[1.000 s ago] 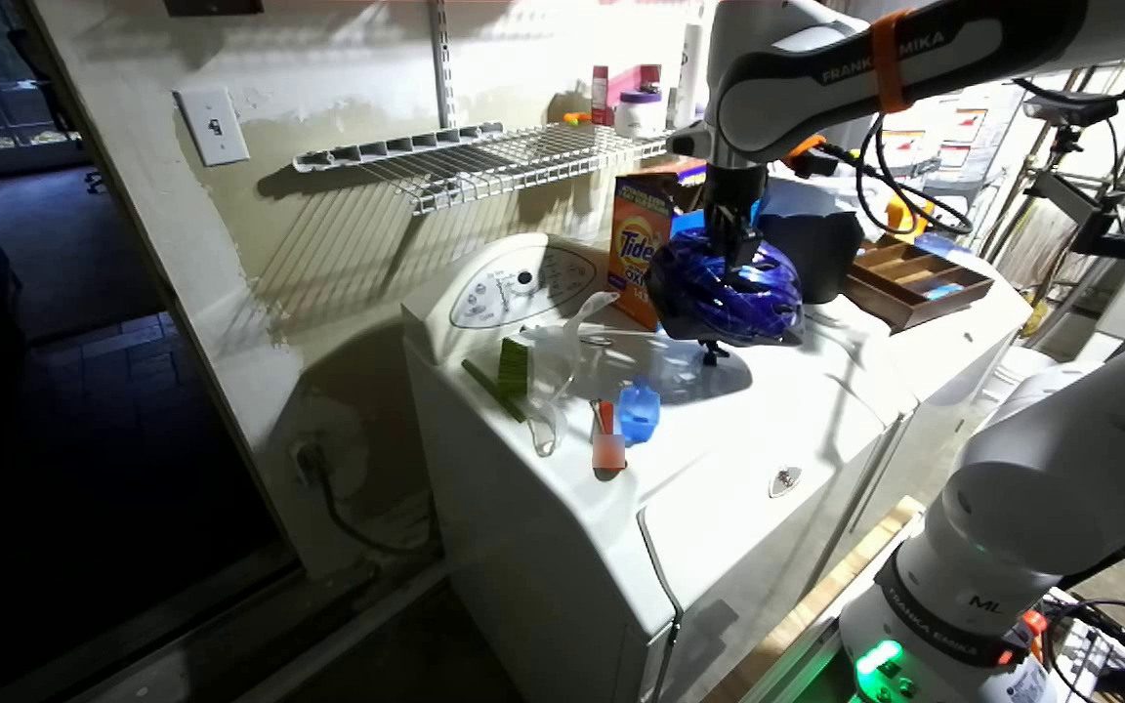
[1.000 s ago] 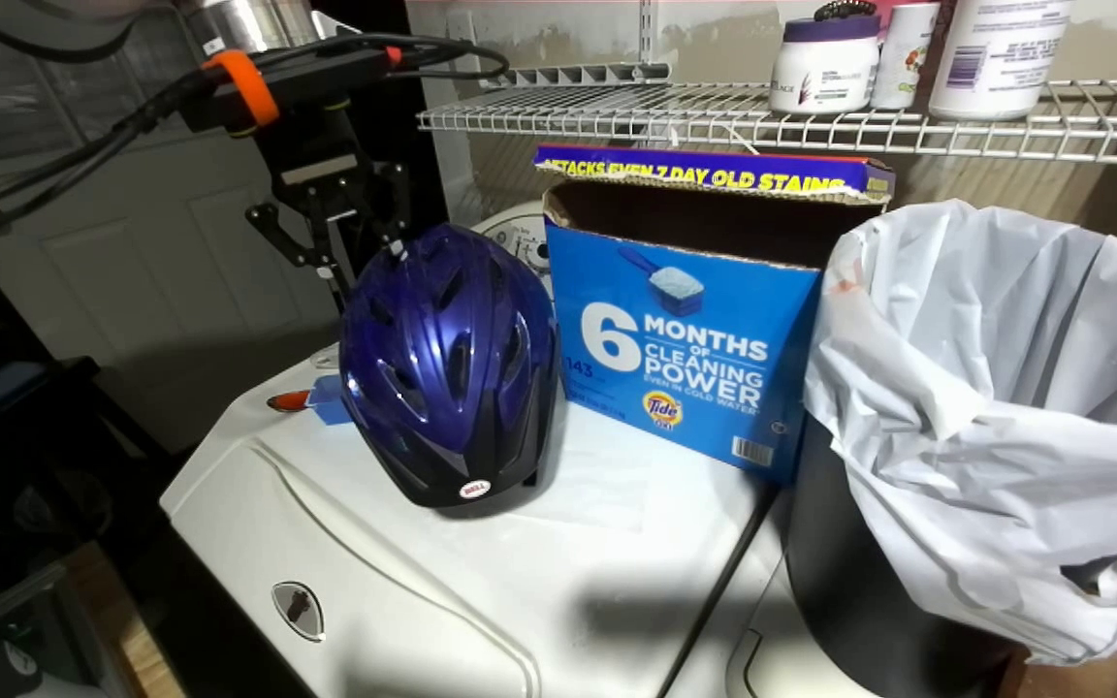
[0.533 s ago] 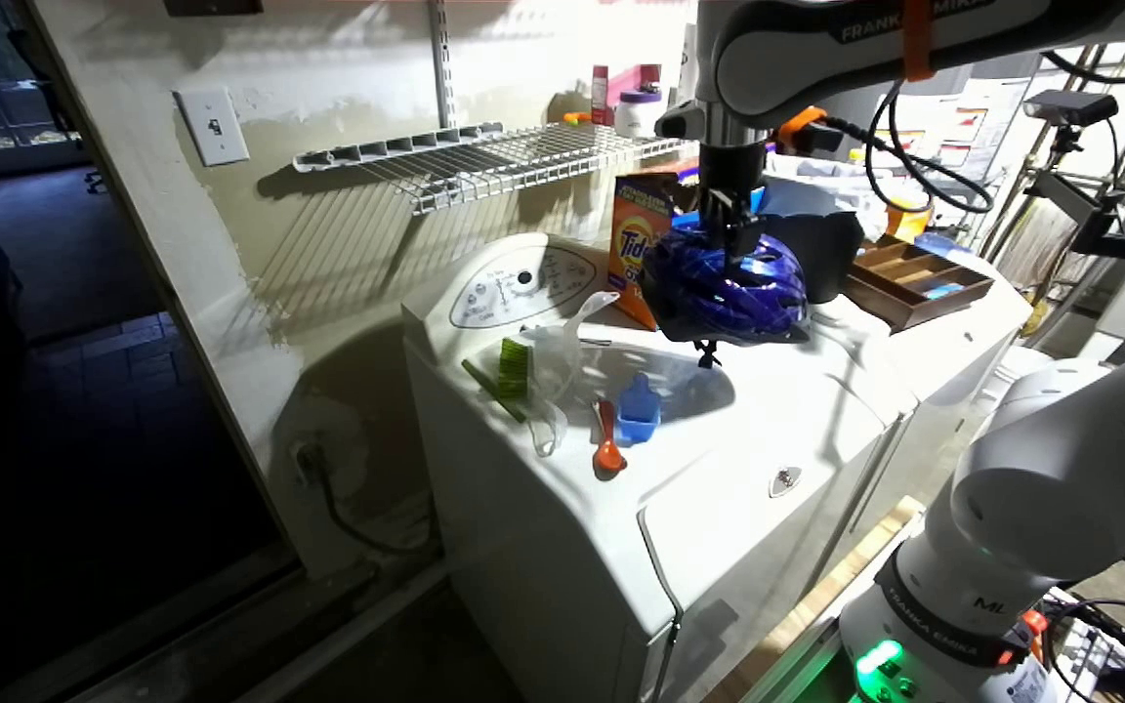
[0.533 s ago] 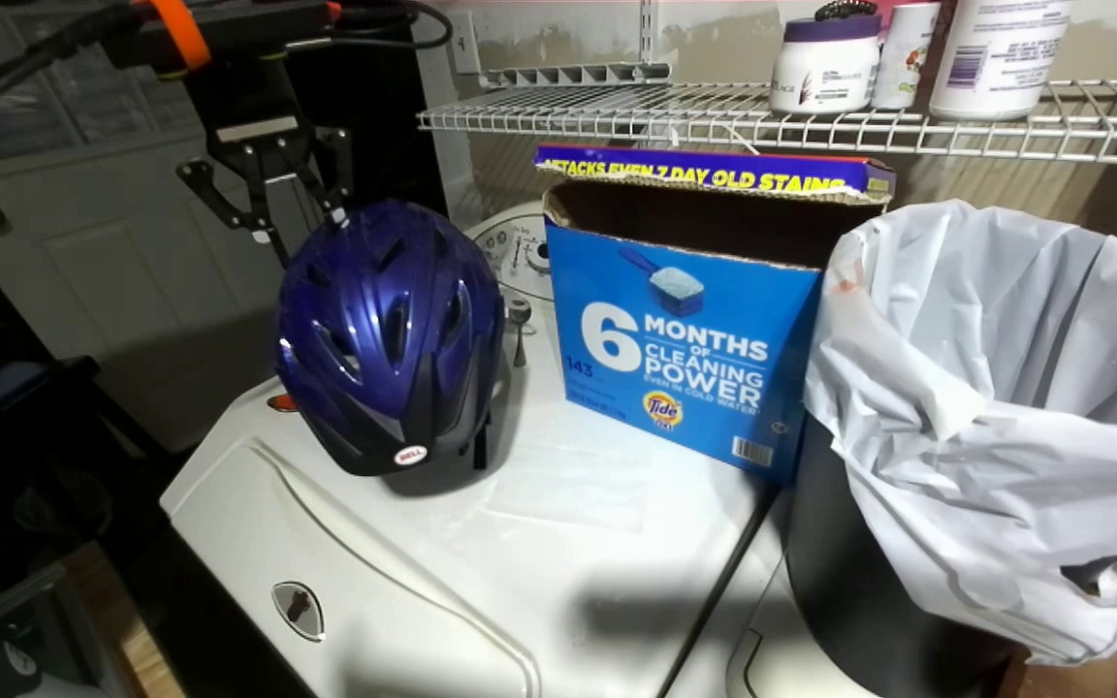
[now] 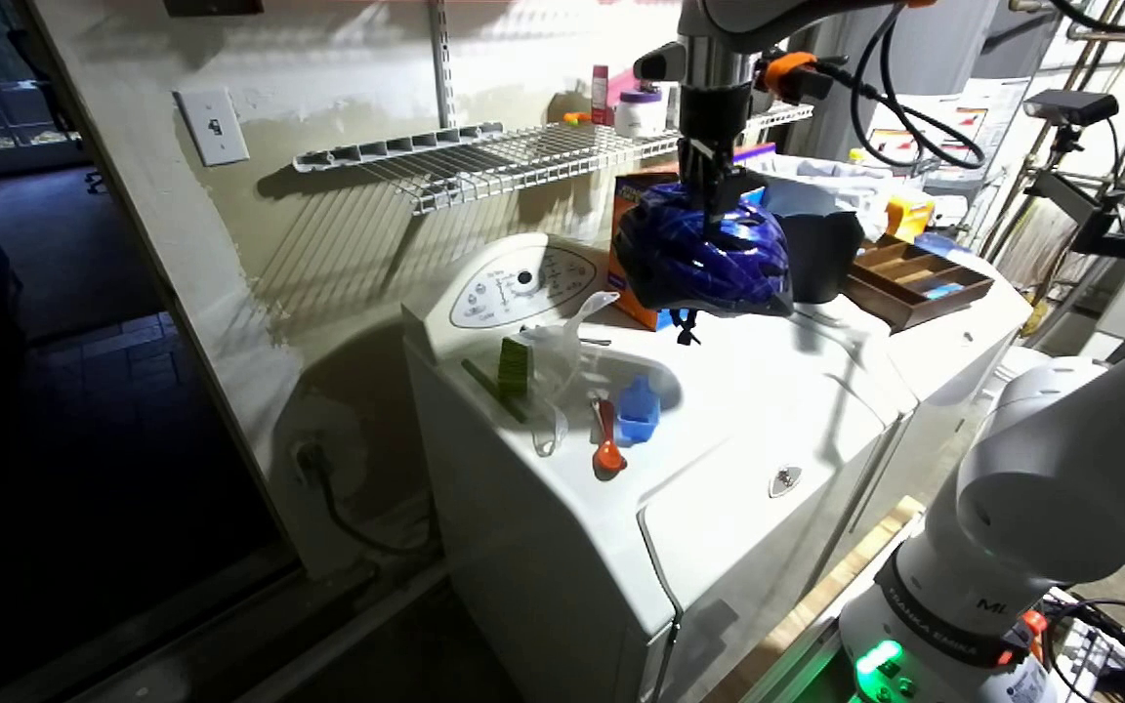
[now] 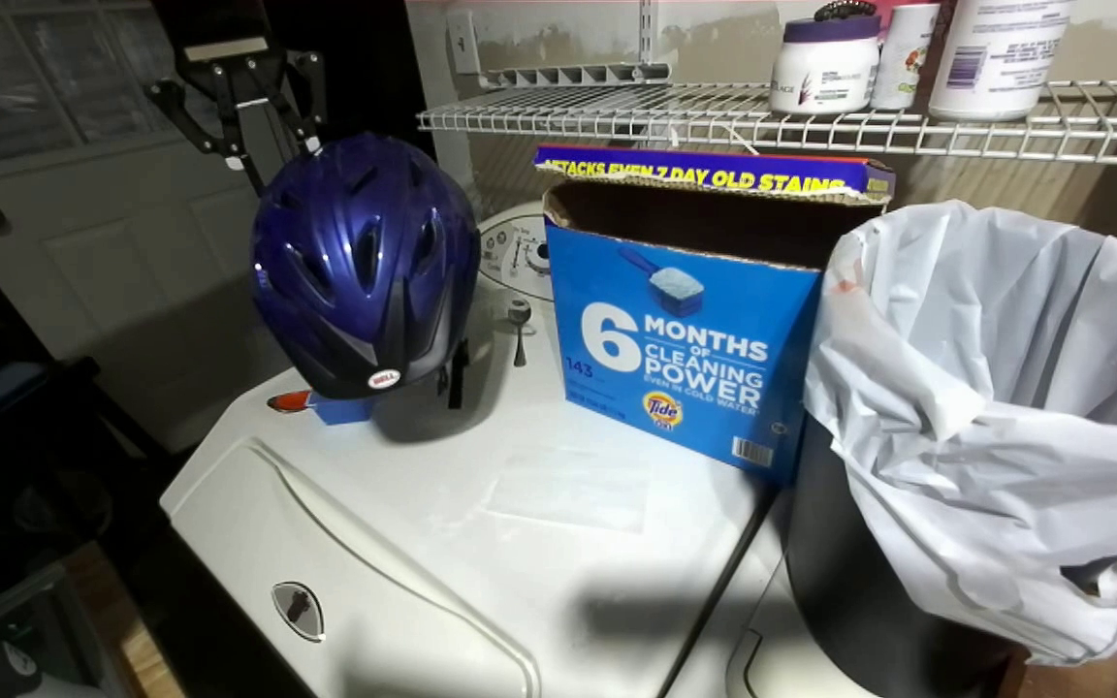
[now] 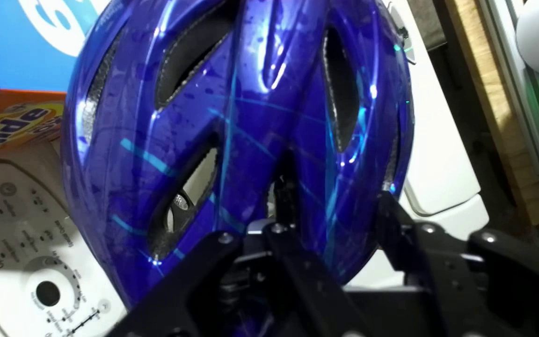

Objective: Pick up the blue bicycle helmet and put it on the first shelf above the washing machine

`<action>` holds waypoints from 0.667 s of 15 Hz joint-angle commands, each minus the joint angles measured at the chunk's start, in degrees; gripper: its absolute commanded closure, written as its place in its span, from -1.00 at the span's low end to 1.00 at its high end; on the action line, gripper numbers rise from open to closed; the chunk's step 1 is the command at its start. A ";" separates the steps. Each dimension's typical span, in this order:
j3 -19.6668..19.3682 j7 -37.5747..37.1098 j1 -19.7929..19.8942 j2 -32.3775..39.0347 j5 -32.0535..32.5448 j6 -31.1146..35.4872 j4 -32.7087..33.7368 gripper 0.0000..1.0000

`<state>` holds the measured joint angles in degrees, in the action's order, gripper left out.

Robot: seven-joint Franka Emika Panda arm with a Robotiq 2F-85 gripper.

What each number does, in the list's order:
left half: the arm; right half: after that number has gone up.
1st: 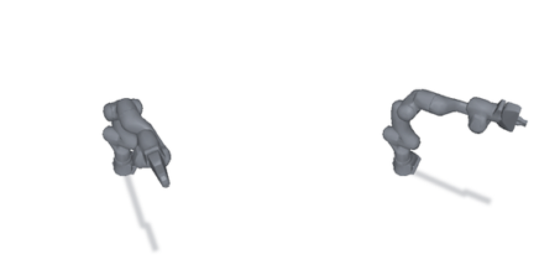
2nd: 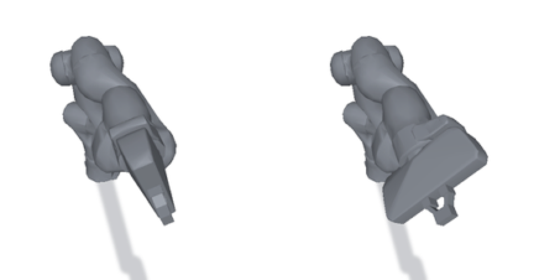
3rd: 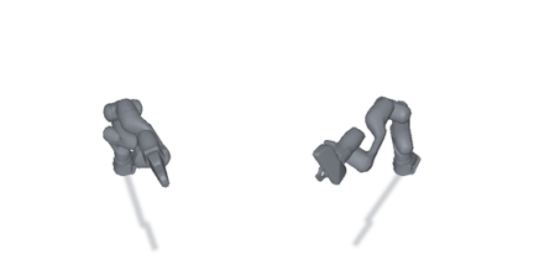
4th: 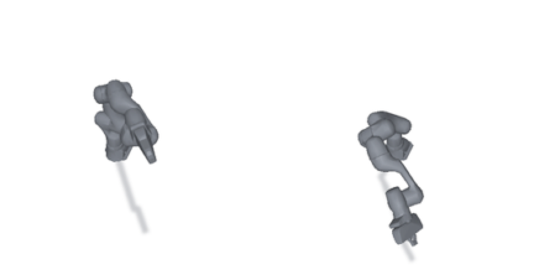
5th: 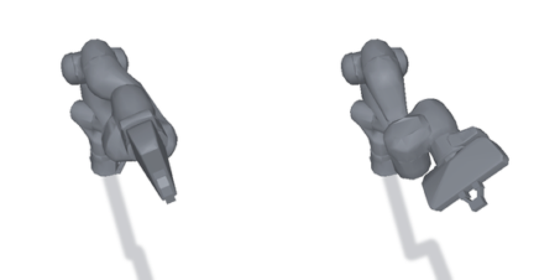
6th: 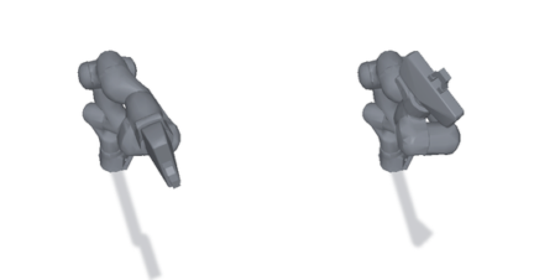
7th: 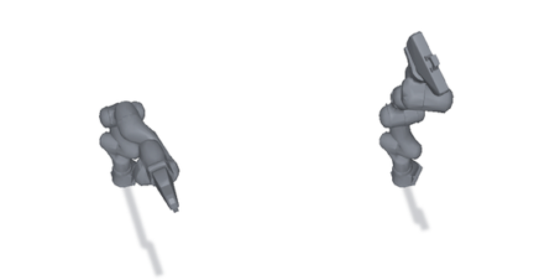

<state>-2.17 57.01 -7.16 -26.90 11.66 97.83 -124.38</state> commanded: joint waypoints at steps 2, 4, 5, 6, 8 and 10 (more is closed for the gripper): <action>1.25 -2.36 -0.15 7.60 -0.99 -2.83 10.71 0.57; 0.96 -1.29 0.16 4.84 -0.09 -0.23 6.44 0.57; 1.13 -1.33 0.19 5.66 -0.10 -0.21 7.27 0.07; 1.14 -1.33 0.21 5.91 -0.10 -0.21 7.11 0.07; 1.08 -1.34 0.30 5.79 -0.09 -0.20 6.60 0.07; 1.17 1.88 -0.51 5.35 0.72 1.55 6.11 0.57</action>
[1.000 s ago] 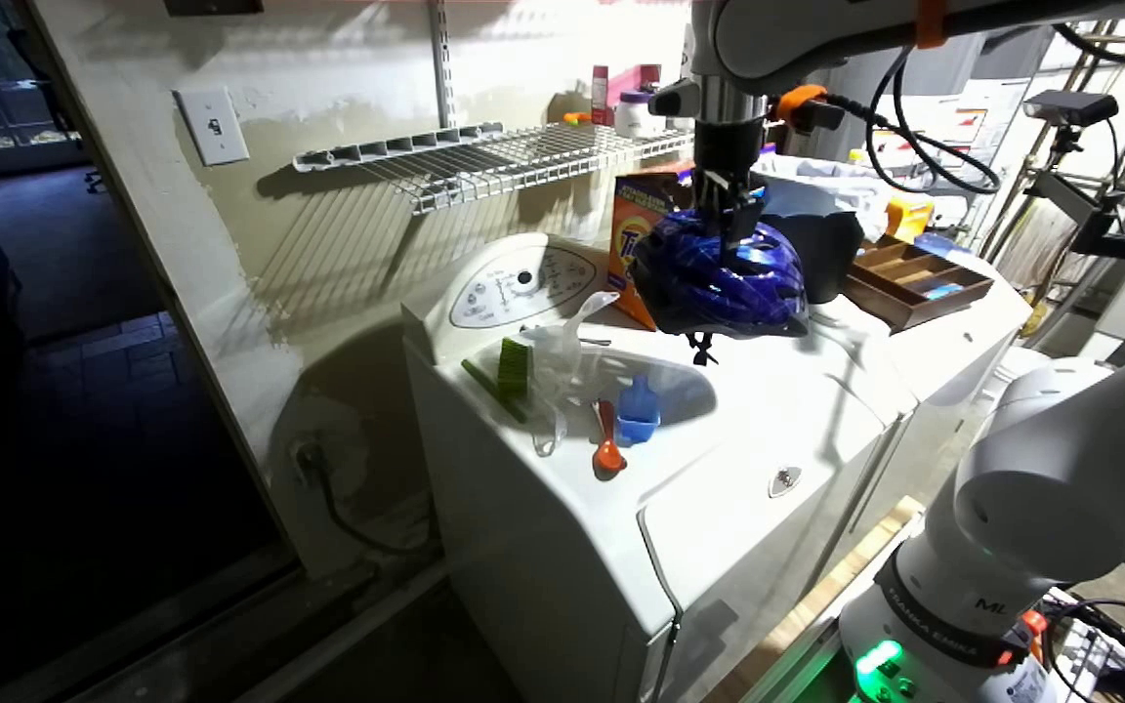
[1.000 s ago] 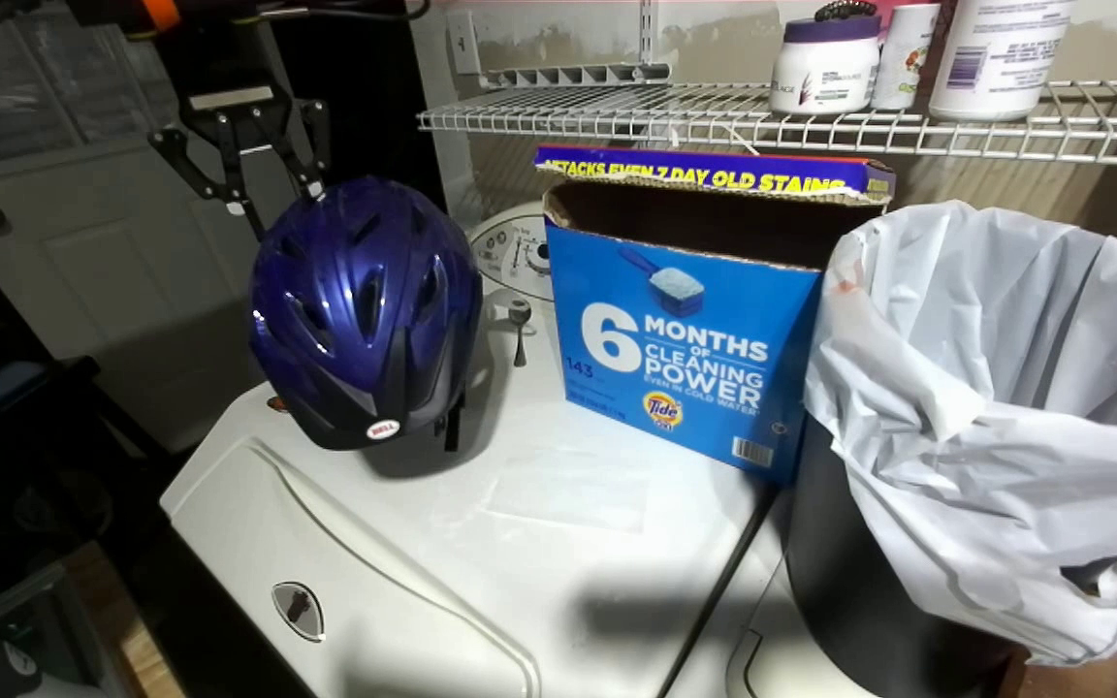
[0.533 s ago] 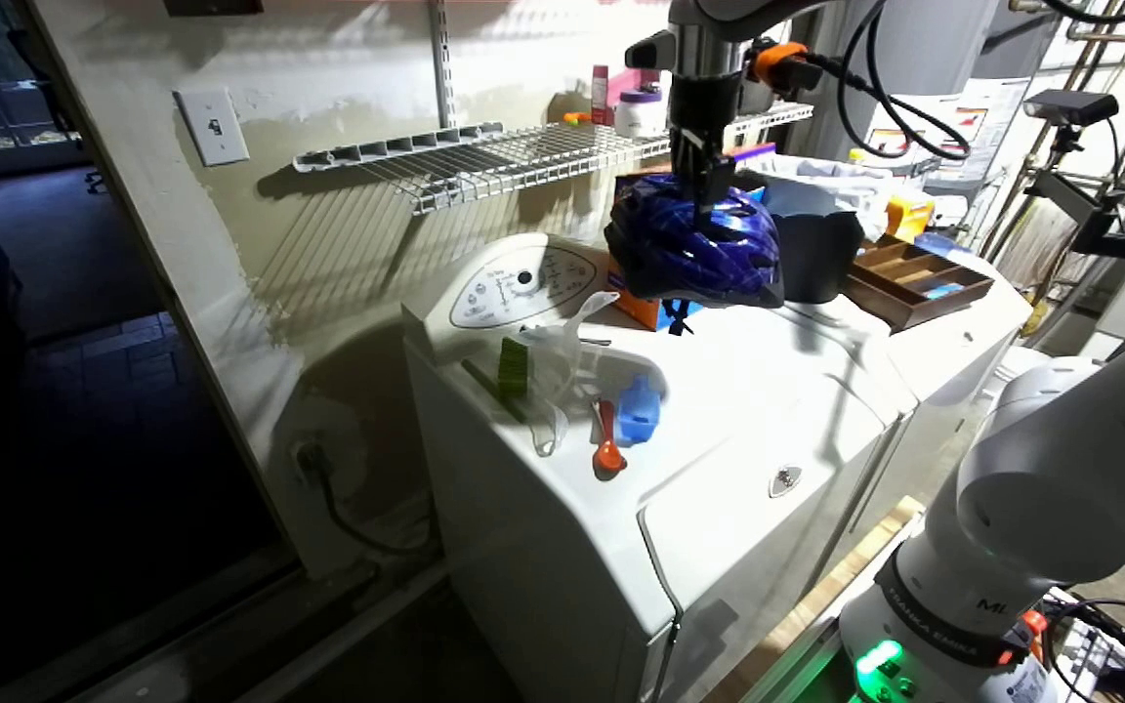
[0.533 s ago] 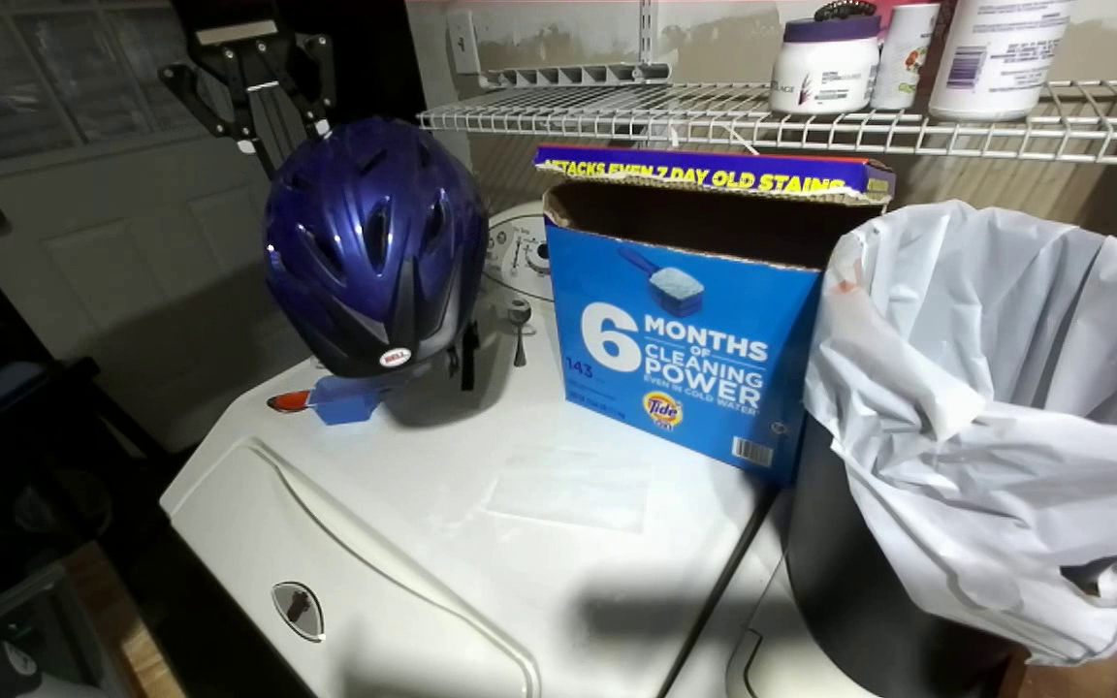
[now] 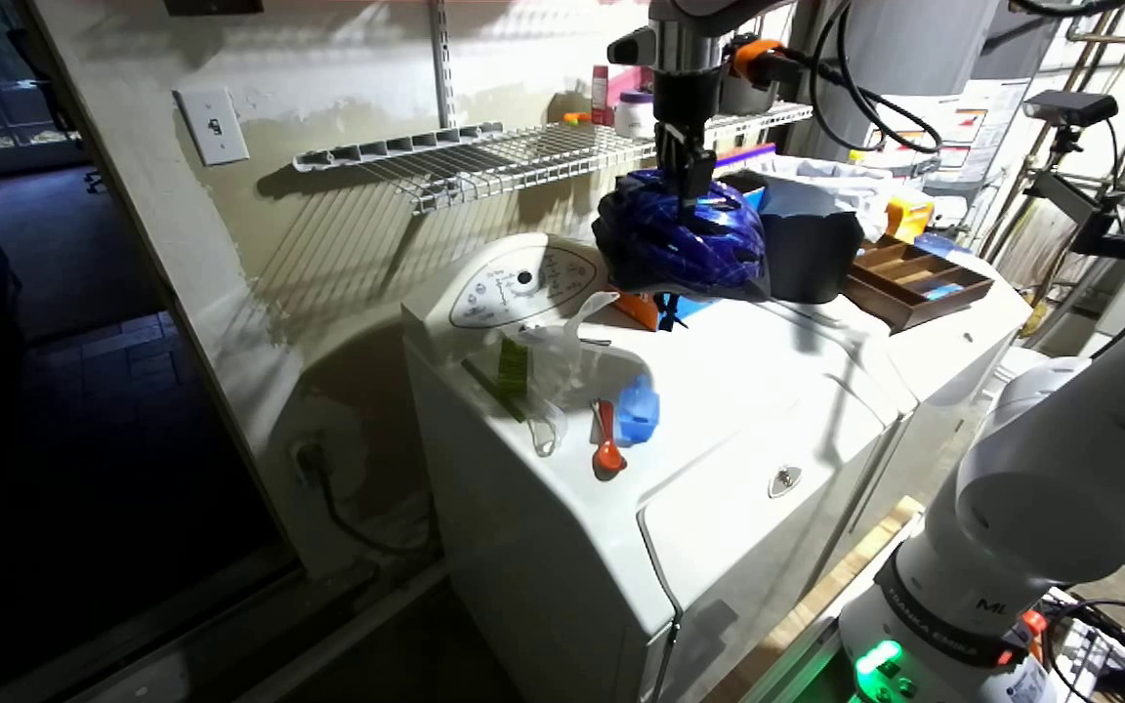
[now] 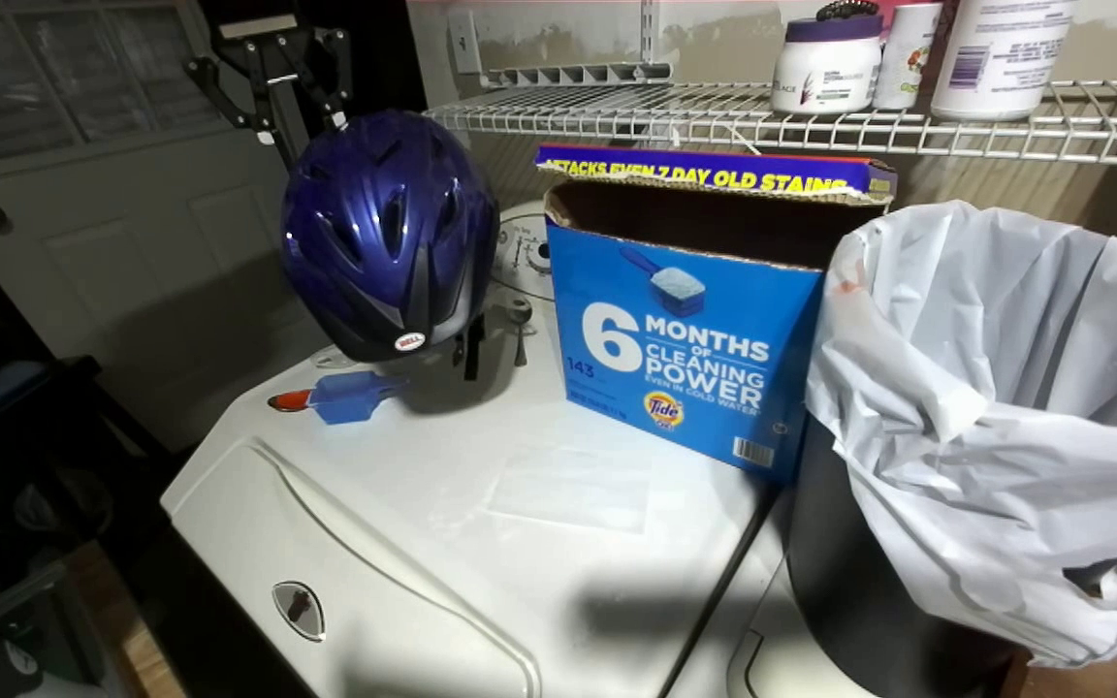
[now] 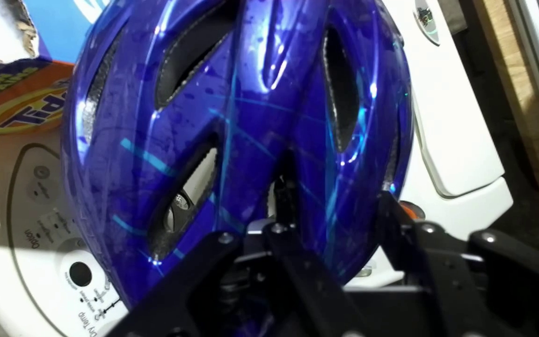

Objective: Pick up the blue bicycle helmet and put it on the first shelf above the washing machine

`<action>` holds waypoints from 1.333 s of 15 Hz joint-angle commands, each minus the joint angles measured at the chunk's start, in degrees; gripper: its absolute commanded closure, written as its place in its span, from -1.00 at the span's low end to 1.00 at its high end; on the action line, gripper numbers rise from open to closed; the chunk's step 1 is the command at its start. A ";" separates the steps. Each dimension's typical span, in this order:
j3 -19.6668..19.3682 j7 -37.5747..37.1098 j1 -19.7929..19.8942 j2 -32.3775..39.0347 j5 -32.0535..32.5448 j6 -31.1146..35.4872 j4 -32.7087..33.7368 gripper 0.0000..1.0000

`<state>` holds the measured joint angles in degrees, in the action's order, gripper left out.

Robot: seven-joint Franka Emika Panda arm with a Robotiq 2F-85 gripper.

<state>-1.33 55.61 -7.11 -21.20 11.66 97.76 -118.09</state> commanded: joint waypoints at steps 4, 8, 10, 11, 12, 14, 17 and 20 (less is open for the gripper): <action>1.61 12.70 -2.41 -0.24 1.99 3.70 0.86 0.57; 3.44 20.27 -3.88 -0.16 3.05 4.54 2.31 0.57; 4.11 23.75 -3.89 0.49 5.26 5.72 3.62 0.57; 4.37 25.63 -3.77 0.58 6.57 6.19 4.27 0.57; 4.45 27.48 -3.62 0.58 7.93 7.24 4.58 0.57; 4.39 31.13 -3.37 0.54 10.57 9.97 5.05 0.57; 4.19 35.89 -2.89 0.79 13.85 16.25 4.91 0.57; 4.19 38.96 -2.00 1.45 17.36 23.60 4.93 0.57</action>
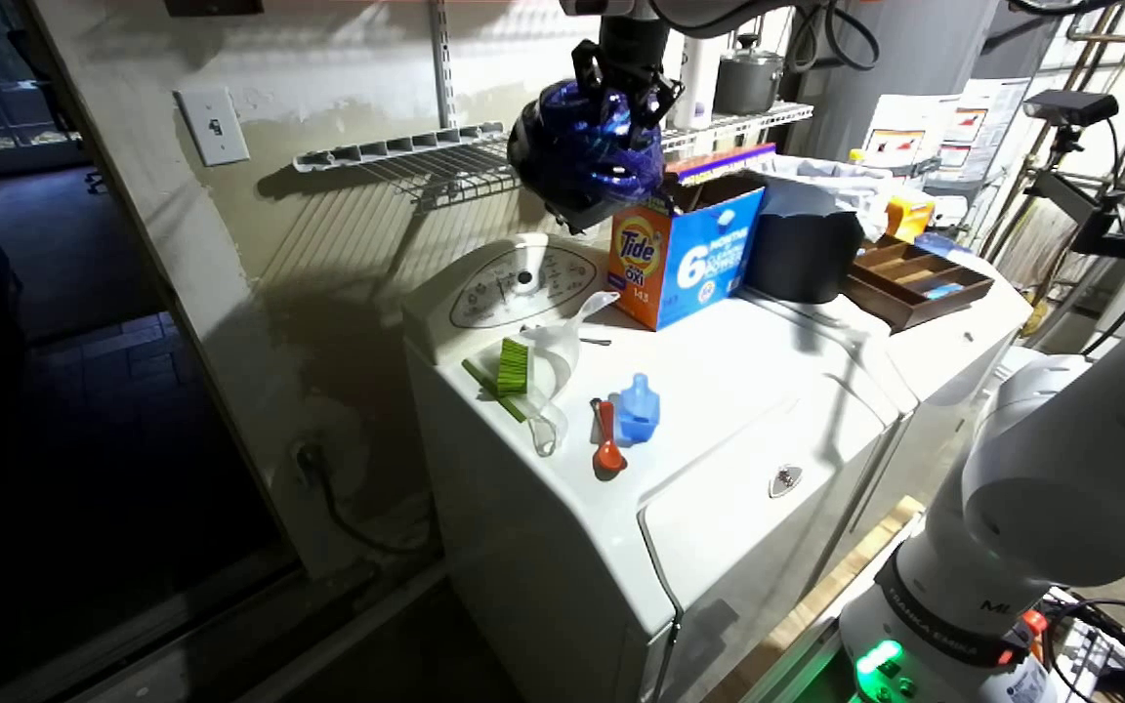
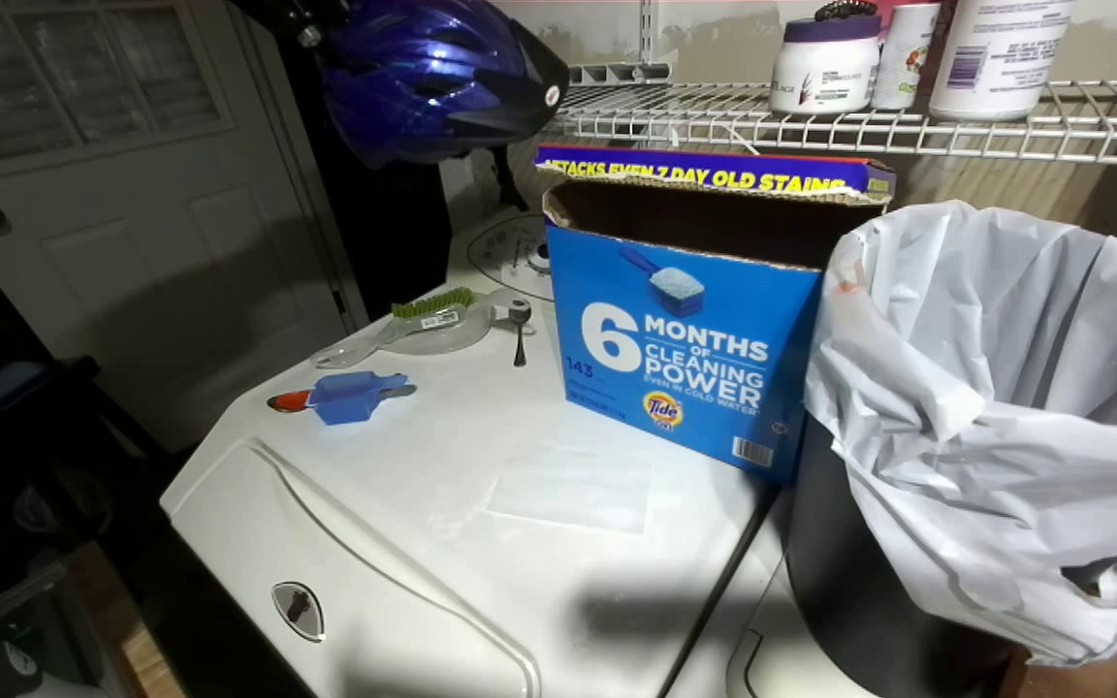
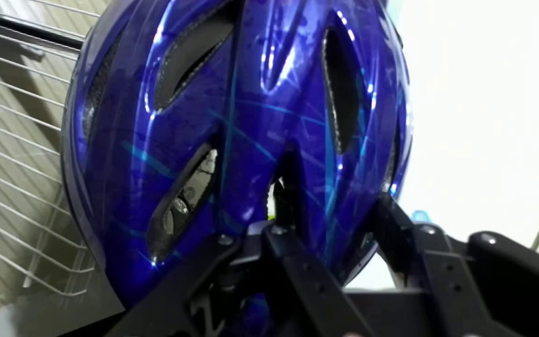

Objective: Pick up the blue bicycle helmet and put it on the first shelf above the washing machine

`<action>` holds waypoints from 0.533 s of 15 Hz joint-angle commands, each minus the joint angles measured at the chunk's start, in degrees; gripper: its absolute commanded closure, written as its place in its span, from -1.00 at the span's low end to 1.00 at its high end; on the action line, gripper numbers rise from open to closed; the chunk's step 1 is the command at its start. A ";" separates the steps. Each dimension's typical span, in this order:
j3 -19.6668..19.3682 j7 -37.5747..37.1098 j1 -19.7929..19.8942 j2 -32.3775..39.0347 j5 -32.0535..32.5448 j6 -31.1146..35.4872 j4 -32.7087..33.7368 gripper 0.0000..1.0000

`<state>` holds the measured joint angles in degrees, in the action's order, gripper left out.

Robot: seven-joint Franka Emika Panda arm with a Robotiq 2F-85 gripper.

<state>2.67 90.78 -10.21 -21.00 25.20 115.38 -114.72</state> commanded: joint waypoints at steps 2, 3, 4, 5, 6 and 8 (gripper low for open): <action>0.72 2.29 1.43 0.42 1.70 4.83 0.16 0.57; 0.70 2.44 1.61 0.57 1.75 5.58 0.12 0.07; 0.70 2.39 1.62 0.60 1.70 5.37 -0.12 0.07; 0.73 2.35 1.61 0.60 1.70 5.30 -0.37 0.07; 0.76 2.31 1.60 0.60 1.71 5.26 -0.47 0.07; -0.08 4.87 0.43 0.05 -1.22 5.36 -1.20 0.57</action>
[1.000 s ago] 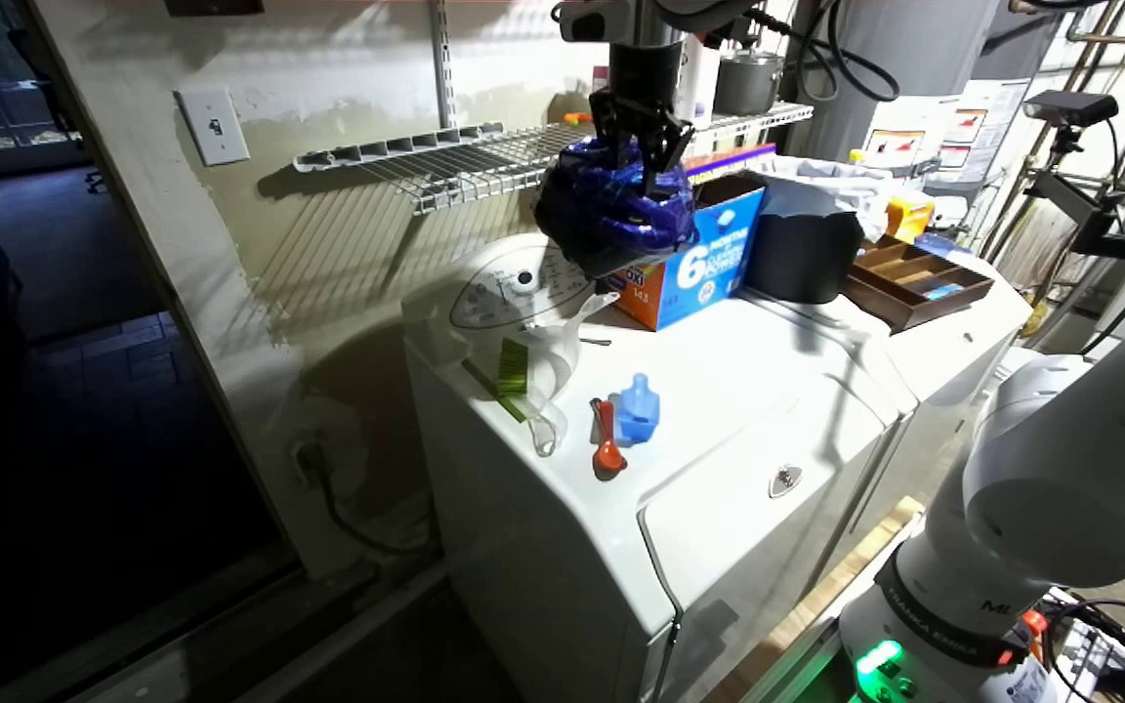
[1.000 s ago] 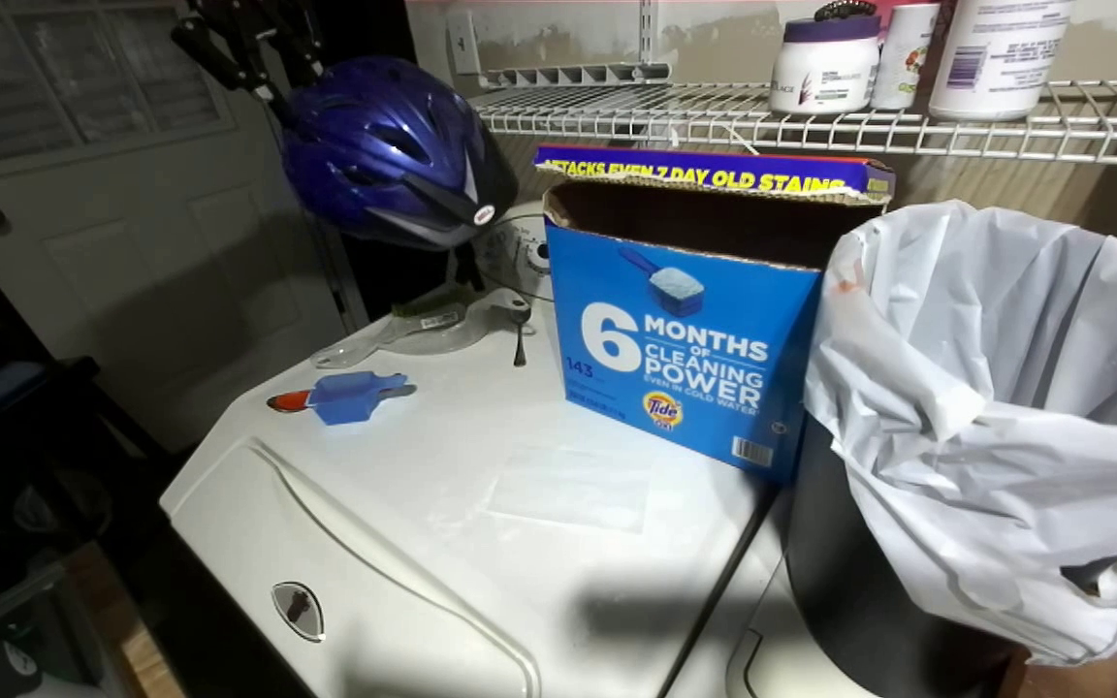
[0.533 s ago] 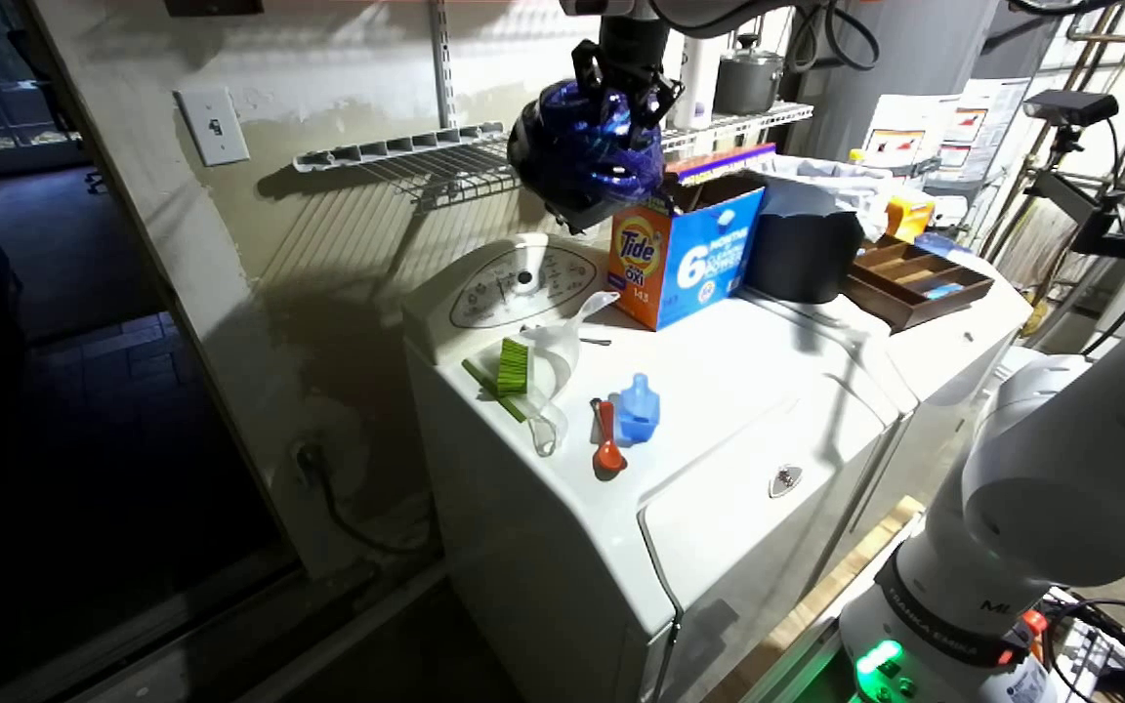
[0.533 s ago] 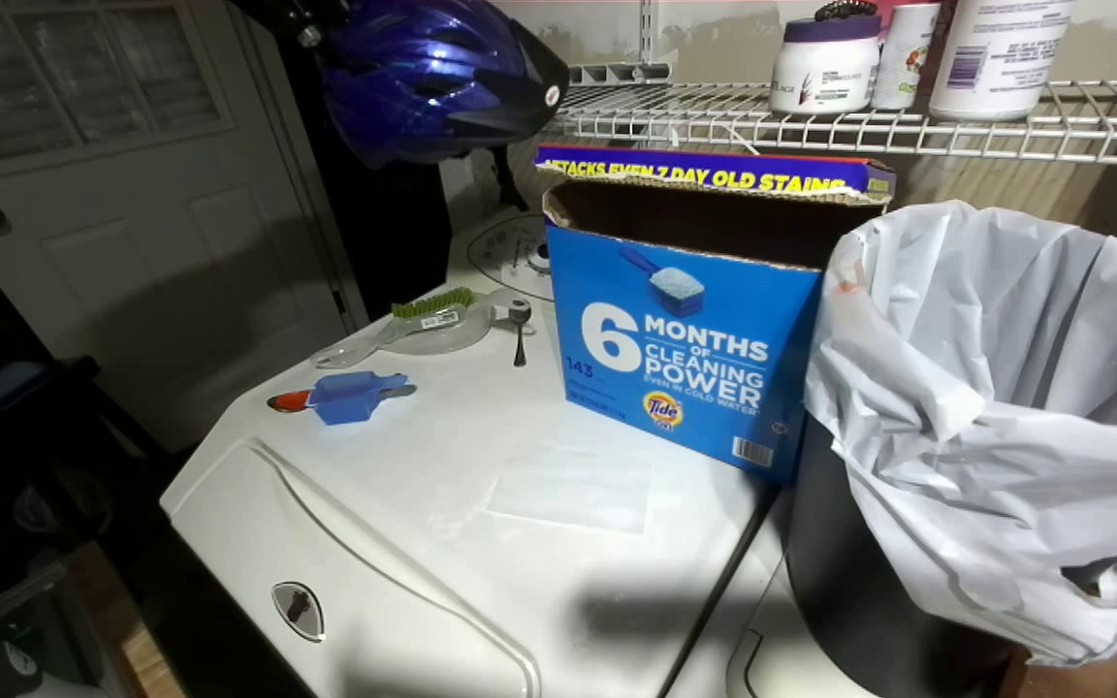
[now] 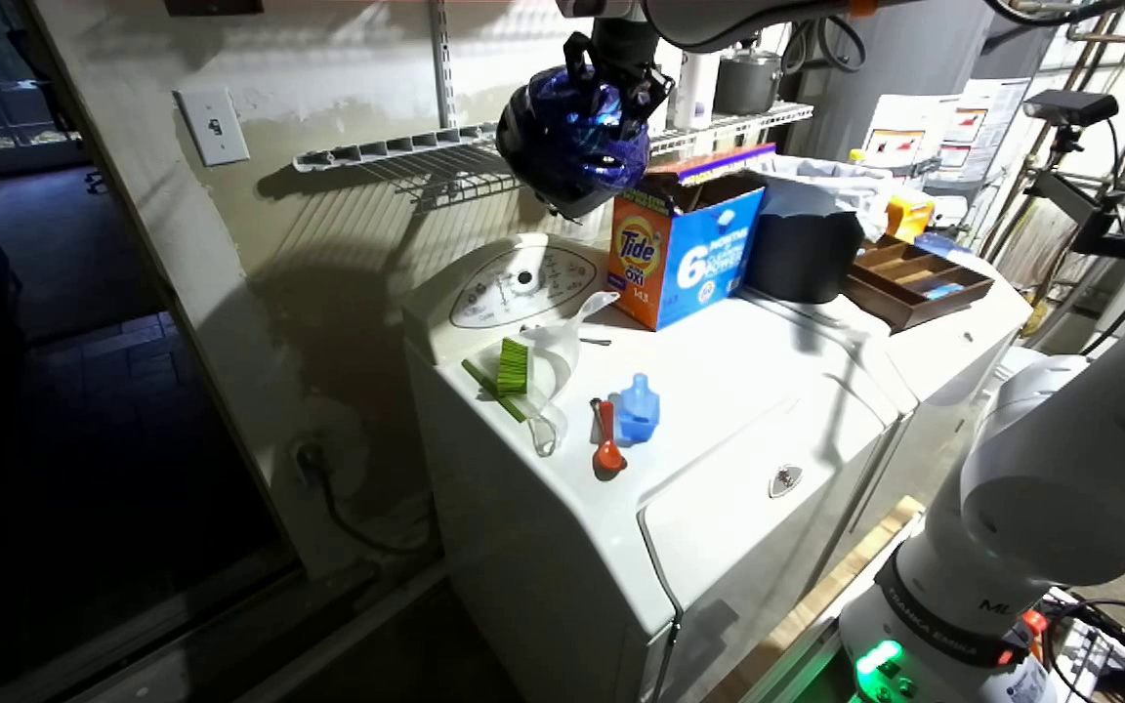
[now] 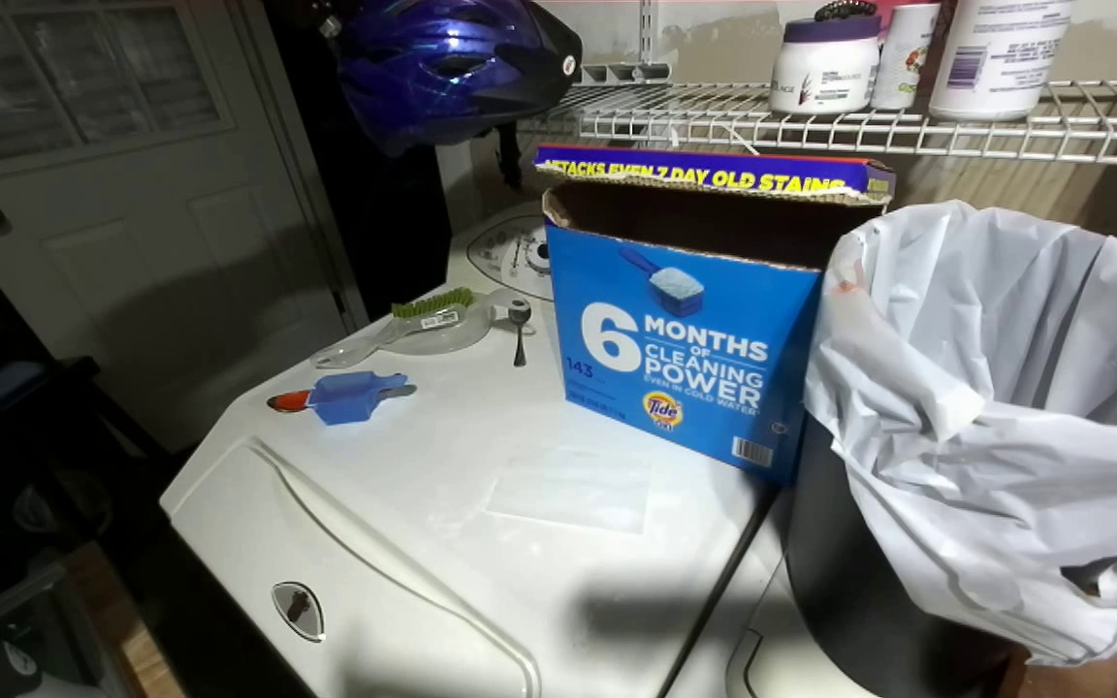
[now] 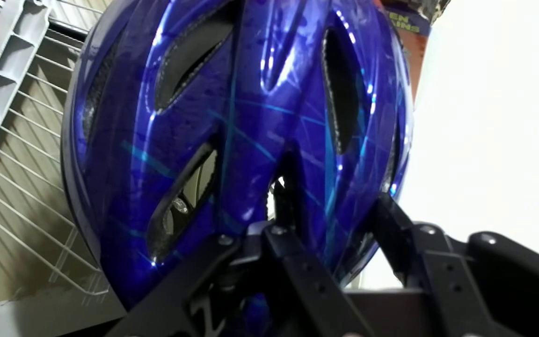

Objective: Pick up the blue bicycle helmet and put it on the first shelf above the washing machine

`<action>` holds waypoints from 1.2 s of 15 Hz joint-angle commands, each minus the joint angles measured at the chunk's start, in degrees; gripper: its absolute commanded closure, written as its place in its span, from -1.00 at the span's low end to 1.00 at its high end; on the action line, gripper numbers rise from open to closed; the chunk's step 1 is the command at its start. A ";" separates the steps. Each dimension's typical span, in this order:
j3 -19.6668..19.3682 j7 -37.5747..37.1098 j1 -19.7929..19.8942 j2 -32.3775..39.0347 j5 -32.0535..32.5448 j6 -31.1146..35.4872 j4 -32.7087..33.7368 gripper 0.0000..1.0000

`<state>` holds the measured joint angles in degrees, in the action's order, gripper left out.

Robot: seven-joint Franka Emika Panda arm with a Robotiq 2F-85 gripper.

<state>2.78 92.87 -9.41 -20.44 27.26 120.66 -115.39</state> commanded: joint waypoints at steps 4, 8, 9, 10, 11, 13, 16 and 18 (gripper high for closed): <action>-1.70 6.16 -0.31 1.11 -6.71 3.74 -0.08 0.57; -2.34 9.75 0.36 3.34 -7.45 7.13 1.54 0.57; -2.52 10.68 0.41 3.80 -7.80 7.83 1.79 0.57; -2.51 11.17 0.70 4.40 -7.29 8.52 2.17 0.57; -2.49 11.99 0.89 4.90 -6.97 9.10 2.63 0.57; -2.35 13.48 1.30 5.74 -6.47 9.56 3.52 0.57; -2.28 16.44 1.83 7.06 -6.18 9.35 5.24 0.57; -2.28 18.02 2.41 8.04 -5.75 9.39 6.73 0.57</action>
<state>0.26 107.41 -8.15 -14.85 20.94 129.47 -112.79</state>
